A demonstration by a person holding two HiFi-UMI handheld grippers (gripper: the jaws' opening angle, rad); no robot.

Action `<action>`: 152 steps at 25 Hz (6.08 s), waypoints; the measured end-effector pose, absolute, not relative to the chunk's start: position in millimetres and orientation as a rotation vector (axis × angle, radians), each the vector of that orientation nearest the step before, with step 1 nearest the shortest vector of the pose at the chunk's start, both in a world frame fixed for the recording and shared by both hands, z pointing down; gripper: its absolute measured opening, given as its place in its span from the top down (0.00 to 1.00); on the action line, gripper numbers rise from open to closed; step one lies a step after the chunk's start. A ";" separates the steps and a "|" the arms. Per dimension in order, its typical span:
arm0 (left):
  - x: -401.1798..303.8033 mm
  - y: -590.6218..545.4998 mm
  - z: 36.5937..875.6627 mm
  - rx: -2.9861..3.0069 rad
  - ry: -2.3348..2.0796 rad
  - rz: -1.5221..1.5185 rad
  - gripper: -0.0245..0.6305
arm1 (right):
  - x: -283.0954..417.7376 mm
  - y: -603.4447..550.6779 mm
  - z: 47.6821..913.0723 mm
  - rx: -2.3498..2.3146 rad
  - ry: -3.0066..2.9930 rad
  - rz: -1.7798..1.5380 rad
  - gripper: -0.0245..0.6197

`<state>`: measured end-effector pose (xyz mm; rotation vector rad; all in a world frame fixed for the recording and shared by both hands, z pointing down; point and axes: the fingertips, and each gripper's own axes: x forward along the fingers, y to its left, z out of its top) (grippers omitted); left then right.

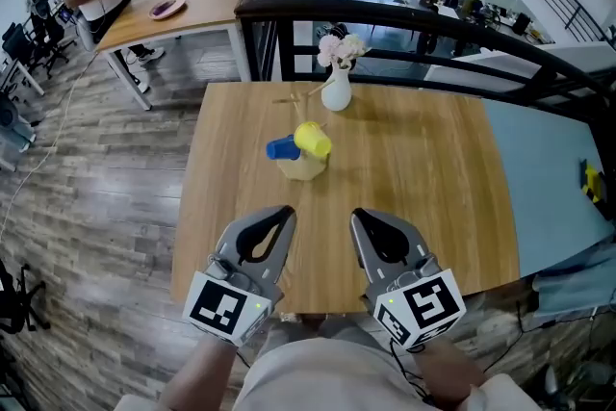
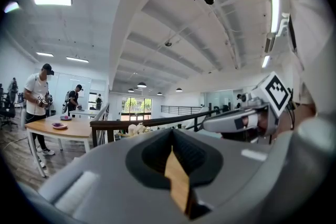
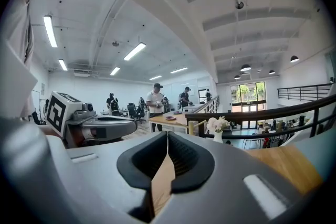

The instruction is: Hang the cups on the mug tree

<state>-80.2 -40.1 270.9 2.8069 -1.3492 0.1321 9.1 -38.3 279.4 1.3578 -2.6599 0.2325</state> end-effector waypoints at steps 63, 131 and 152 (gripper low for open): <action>224.5 14.2 585.3 2.784 -0.408 0.584 0.96 | 280.3 63.6 622.5 1.671 -1.946 0.717 0.51; -37.9 3.4 292.4 2.787 -1.286 0.290 0.96 | 30.2 7.5 274.0 1.215 -2.632 0.234 0.56; -105.6 1.8 281.1 2.719 -1.454 0.253 0.96 | -39.2 -3.7 272.2 1.049 -2.670 0.167 0.56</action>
